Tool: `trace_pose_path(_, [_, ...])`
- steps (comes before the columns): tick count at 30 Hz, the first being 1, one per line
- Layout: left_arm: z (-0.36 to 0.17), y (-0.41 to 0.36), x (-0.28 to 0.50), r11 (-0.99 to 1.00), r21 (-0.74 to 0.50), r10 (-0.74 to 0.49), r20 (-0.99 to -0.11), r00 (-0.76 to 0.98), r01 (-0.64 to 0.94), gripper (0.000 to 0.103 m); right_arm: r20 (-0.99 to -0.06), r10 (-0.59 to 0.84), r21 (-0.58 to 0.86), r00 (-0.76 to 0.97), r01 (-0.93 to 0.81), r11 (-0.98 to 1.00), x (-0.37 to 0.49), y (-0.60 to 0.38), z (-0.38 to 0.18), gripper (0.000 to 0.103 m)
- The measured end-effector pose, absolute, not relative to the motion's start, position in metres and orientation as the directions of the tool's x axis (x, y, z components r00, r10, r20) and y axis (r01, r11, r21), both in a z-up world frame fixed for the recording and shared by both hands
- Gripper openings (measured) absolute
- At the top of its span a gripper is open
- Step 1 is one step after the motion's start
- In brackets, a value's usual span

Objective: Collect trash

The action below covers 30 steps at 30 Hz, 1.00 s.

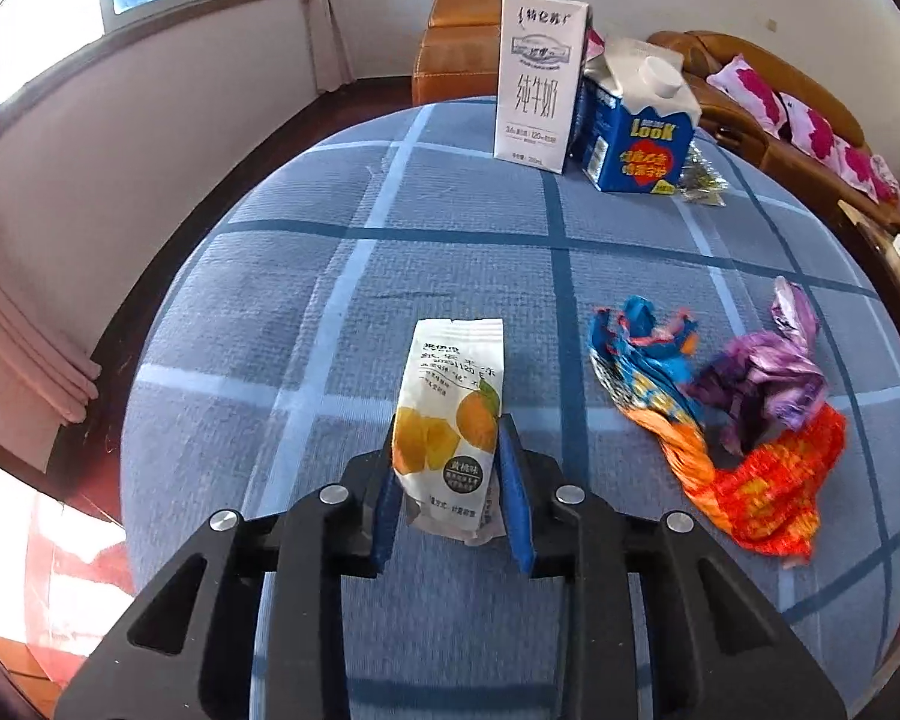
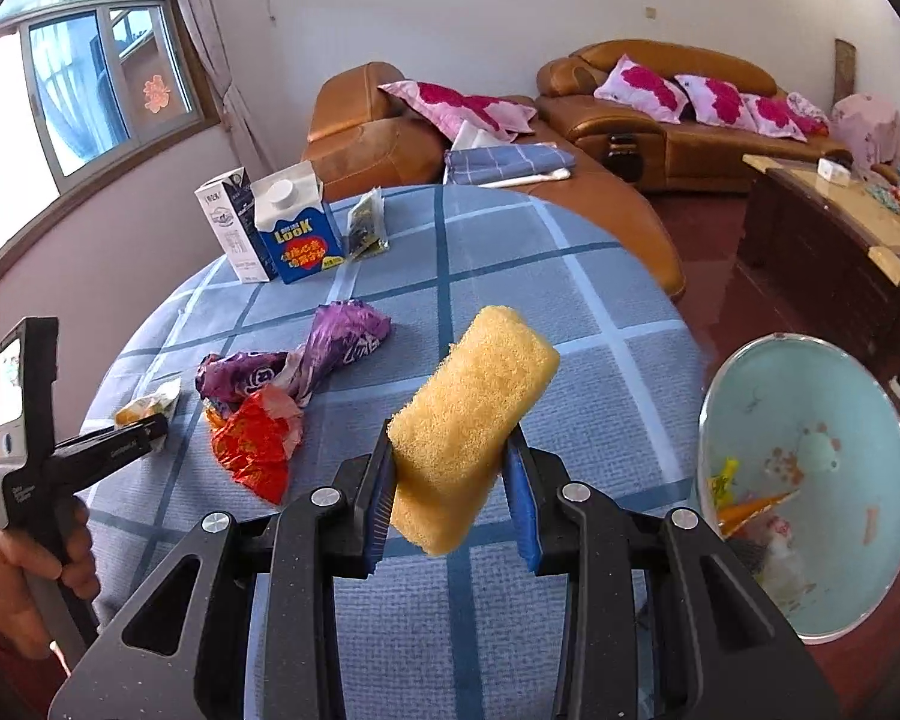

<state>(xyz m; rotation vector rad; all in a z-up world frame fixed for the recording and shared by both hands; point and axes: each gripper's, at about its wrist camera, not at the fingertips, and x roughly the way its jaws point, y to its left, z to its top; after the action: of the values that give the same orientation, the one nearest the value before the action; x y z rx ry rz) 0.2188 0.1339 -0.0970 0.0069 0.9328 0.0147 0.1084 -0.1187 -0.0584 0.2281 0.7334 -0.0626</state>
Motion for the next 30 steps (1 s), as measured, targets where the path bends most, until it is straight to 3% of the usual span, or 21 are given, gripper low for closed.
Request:
trace_pose_path(13, [-0.068,0.097,0.154,0.999,0.019,-0.016,-0.76,0.65,0.047,0.029,-0.657,-0.008,0.176,0.754,0.163,0.971,0.086,-0.135,-0.057,0.034])
trace_pose_path(30, [-0.069,0.043,0.118,0.992,0.048,-0.037,-0.762,0.647,0.113,0.029,-0.644,-0.037,0.194,0.764,0.21,0.958,0.047,-0.169,-0.061,0.034])
